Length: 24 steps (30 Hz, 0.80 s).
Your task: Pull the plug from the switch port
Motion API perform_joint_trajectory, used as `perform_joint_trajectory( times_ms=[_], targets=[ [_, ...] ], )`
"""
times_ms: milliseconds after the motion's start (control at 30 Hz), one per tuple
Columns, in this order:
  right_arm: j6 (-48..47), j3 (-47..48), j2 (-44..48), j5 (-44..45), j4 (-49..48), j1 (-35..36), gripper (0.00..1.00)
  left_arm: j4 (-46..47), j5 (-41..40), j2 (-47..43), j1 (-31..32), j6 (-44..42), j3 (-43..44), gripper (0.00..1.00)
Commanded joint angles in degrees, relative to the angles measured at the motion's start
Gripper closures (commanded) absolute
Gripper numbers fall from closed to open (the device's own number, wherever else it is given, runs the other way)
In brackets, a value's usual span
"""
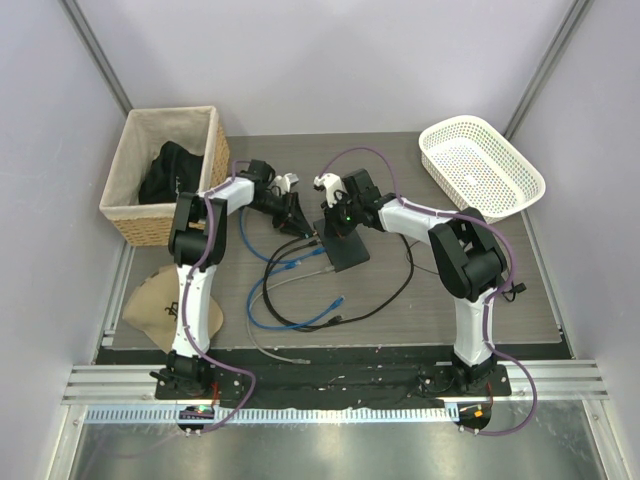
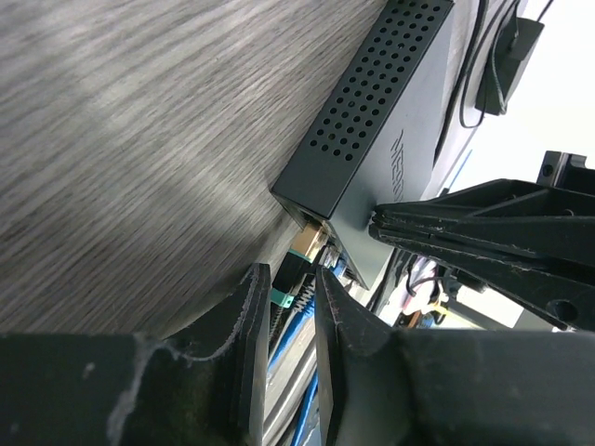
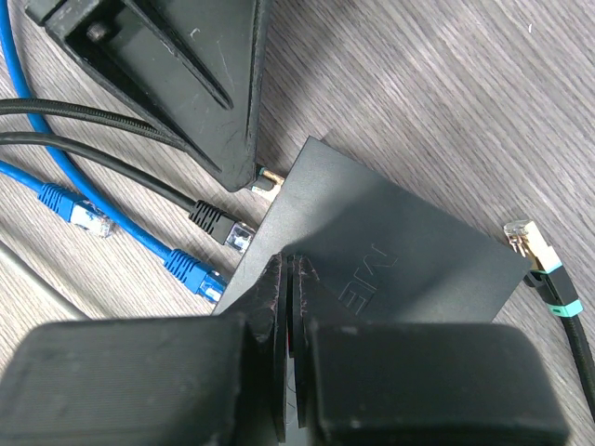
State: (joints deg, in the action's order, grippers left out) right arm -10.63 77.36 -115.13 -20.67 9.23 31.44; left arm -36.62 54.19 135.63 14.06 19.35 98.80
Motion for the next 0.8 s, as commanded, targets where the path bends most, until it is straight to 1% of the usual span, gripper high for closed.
perform_joint_trajectory(
  times_ms=[0,167,233,300,333,400,467,533,600,633,667,767],
  targets=[
    [-1.49,-1.95,-4.31,3.53,7.73,0.81,0.99,-2.13,-10.69,1.03,2.55,-0.46,-1.43,1.0],
    [-1.58,-1.87,-4.31,3.44,7.9,0.9,0.99,-5.82,-12.09,2.7,2.37,-3.97,1.82,1.0],
    [-1.58,-1.95,-4.14,3.53,7.99,0.9,0.99,-8.27,-12.27,3.84,2.37,-7.04,2.88,1.0],
    [-1.58,-2.04,-4.22,3.53,7.99,0.9,0.99,-10.3,-10.96,4.81,2.46,-9.06,3.85,1.0],
    [-1.58,-2.04,-4.22,3.53,7.9,0.9,0.99,-11.97,-10.08,5.25,2.46,-9.42,3.85,1.0],
    [-1.67,-2.13,-4.22,3.53,7.82,0.99,0.99,-12.25,-7.63,4.82,2.55,-9.95,2.02,1.0],
    [-1.58,-2.13,-4.22,3.44,7.82,0.99,0.99,-10.76,-7.7,3.24,2.46,-10.04,-0.61,1.0],
    [-1.76,-2.04,-4.22,3.44,7.9,0.99,0.99,-11.45,-8.75,2.88,2.55,-10.82,-0.37,1.0],
    [-1.67,-1.95,-4.31,3.44,7.82,0.99,0.99,-13.55,-9.63,4.63,2.28,-11.44,3.92,1.0],
    [-1.67,-1.87,-4.31,3.35,7.82,0.99,0.99,-16.0,-10.07,5.51,1.85,-11.18,8.38,1.0],
    [-1.76,-1.95,-4.4,3.26,7.9,0.99,0.99,-16.72,-10.16,7.26,1.5,-10.57,10.34,1.0],
    [-1.85,-2.04,-4.31,3.26,7.9,0.9,0.99,-16.12,-12.09,7.37,1.14,-9.86,13.08,1.0]
  ],
)
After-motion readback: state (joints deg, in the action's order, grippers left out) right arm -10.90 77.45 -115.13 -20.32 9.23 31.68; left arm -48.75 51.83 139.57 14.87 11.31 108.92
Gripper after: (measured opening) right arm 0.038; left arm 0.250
